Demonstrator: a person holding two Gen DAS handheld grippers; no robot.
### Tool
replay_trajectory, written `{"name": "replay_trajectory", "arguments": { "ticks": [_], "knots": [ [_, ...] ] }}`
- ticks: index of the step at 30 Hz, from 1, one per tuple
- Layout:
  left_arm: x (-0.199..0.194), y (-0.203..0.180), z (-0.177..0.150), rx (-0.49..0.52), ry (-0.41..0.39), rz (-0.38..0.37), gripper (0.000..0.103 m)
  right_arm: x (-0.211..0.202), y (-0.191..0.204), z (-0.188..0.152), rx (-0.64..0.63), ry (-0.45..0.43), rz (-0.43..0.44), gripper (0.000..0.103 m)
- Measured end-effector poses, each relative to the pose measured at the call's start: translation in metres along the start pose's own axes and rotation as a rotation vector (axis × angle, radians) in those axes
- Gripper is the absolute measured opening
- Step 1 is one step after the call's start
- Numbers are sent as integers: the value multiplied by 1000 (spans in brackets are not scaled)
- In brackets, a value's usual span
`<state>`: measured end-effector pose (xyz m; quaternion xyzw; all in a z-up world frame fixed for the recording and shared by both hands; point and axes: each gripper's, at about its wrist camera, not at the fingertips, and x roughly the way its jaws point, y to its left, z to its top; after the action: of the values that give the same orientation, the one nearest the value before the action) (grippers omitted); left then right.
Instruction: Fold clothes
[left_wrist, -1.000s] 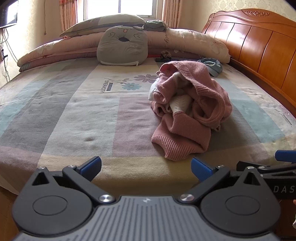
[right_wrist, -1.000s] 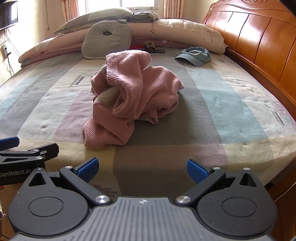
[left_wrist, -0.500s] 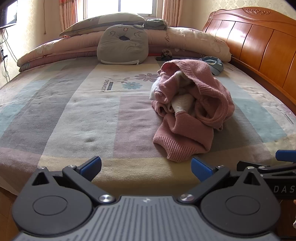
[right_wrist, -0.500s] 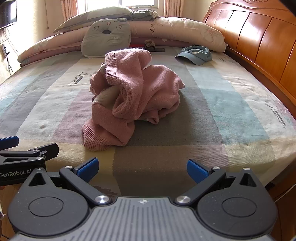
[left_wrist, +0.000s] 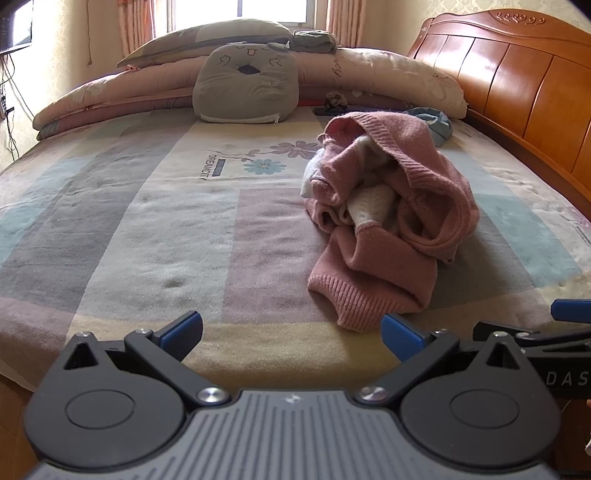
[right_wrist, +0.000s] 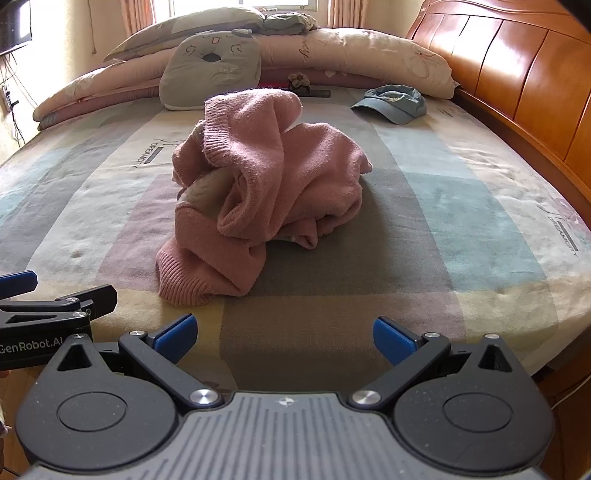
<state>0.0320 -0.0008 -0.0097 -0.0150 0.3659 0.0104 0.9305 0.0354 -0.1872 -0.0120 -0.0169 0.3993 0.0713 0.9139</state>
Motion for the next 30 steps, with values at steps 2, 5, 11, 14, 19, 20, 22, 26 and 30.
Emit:
{"name": "replay_trajectory", "arguments": {
  "ticks": [2, 5, 11, 14, 19, 20, 22, 26, 30],
  "knots": [
    [5, -1, 4, 3, -1, 8, 102, 5, 0, 3, -5, 1, 4, 103],
    [14, -2, 10, 1, 4, 13, 102, 13, -2, 9, -6, 5, 8, 103],
    [32, -1, 24, -2, 28, 18, 102, 31, -3, 25, -14, 22, 11, 103],
    [38, 0, 32, -11, 35, 11, 102, 38, -5, 33, -10, 28, 18, 103],
    [48, 1, 49, -14, 50, 3, 102, 46, -6, 50, -11, 34, 22, 103],
    [51, 1, 53, -16, 53, 1, 102, 48, -6, 54, -11, 35, 24, 103],
    [57, 1, 61, -17, 63, 0, 102, 52, -8, 63, -7, 40, 31, 103],
    [73, 0, 80, -8, 91, -1, 102, 65, -10, 82, -6, 62, 41, 103],
    [92, -1, 101, -3, 113, -21, 102, 81, -13, 100, -36, 84, -9, 103]
  ]
}}
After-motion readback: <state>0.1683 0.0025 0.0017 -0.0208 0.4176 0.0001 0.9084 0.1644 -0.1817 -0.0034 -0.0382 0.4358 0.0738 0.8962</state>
